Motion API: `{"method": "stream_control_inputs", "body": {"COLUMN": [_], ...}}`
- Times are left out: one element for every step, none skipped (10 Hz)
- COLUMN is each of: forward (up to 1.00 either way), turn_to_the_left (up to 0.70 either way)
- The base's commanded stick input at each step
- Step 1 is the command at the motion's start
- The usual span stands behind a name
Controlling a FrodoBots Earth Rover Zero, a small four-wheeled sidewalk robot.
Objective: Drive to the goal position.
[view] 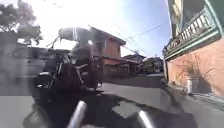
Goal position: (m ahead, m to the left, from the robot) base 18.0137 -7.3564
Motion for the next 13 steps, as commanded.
{"method": "stream_control_inputs", "body": {"forward": [0.50,0.50,0.50,0.50,0.50,0.50,0.50,0.50,0.50,0.50,0.50,0.64,0.70], "turn_to_the_left": [0.00,0.00,0.00,0.00,0.00,0.00,0.00,0.00,0.00,0.00,0.00,0.00,0.00]}}
